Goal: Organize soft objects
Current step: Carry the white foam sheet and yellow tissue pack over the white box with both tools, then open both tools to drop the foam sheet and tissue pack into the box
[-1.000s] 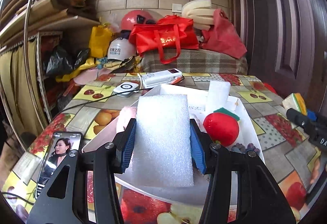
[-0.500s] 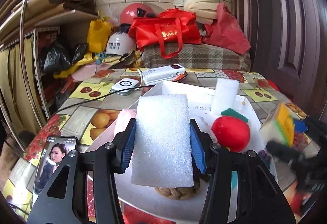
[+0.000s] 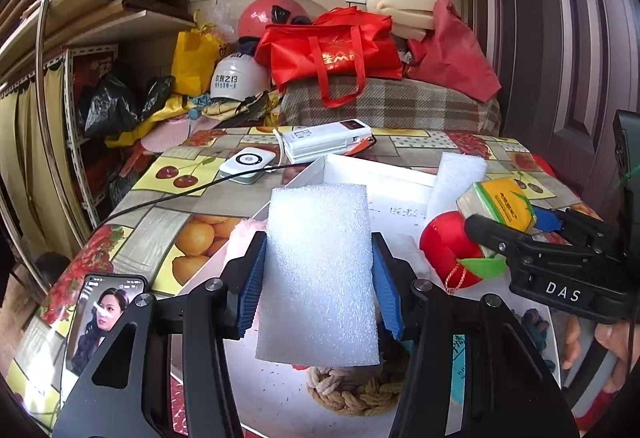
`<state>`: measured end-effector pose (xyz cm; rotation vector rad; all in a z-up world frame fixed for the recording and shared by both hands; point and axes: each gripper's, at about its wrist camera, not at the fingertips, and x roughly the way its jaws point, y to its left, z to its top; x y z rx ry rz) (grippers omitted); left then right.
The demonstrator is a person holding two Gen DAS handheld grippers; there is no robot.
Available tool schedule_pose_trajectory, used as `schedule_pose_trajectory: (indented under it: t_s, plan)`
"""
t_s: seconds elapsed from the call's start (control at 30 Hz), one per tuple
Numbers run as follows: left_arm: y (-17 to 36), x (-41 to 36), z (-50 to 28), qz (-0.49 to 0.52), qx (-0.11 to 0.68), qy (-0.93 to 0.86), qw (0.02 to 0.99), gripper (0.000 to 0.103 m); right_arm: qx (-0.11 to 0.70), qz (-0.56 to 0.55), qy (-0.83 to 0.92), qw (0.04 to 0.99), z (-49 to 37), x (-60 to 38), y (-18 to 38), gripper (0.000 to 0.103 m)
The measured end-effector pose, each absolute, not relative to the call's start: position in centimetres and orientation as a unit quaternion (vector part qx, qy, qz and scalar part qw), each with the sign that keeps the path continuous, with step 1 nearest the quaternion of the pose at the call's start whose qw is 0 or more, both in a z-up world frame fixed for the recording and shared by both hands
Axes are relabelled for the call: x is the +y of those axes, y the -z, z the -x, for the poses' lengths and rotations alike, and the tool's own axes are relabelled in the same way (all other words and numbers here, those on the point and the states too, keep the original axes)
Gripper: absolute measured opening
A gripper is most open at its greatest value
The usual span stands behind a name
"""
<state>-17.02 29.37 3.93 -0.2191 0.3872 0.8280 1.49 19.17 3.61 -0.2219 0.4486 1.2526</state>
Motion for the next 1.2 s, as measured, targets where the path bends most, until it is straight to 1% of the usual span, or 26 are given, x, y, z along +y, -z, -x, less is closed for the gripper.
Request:
schedule_pose_trajectory:
  t_s: [0.3, 0.67, 1.0, 1.1, 1.13, 1.17, 1.2]
  plan:
    - [-3.9, 30.0, 16.7, 0.112, 0.193, -0.397, 0.890, 0.050, 0.174, 0.114, -0.585, 0.784, -0.4, 19.0, -4.1, 0.072]
    - [-3.8, 30.0, 15.6, 0.096, 0.202, -0.396, 0.890, 0.050, 0.151, 0.123, -0.591, 0.783, 0.4, 19.0, -4.2, 0.073]
    - [-3.8, 30.0, 15.1, 0.090, 0.207, -0.390, 0.893, 0.050, 0.149, 0.122, -0.590, 0.784, 0.5, 19.0, -4.3, 0.073]
    - [-3.8, 29.9, 15.0, 0.090, 0.206, -0.394, 0.891, 0.051, 0.148, 0.120, -0.588, 0.786, 0.4, 18.9, -4.3, 0.074]
    - [-3.9, 29.9, 15.0, 0.088, 0.205, -0.401, 0.888, 0.058, 0.149, 0.118, -0.586, 0.788, 0.3, 18.9, -4.4, 0.081]
    - [-3.9, 29.8, 15.0, 0.084, 0.204, -0.412, 0.884, 0.077, 0.149, 0.117, -0.585, 0.789, 0.3, 18.8, -4.4, 0.083]
    - [-4.0, 29.6, 15.0, 0.078, 0.200, -0.423, 0.880, 0.082, 0.148, 0.115, -0.583, 0.790, 0.3, 18.7, -4.4, 0.083]
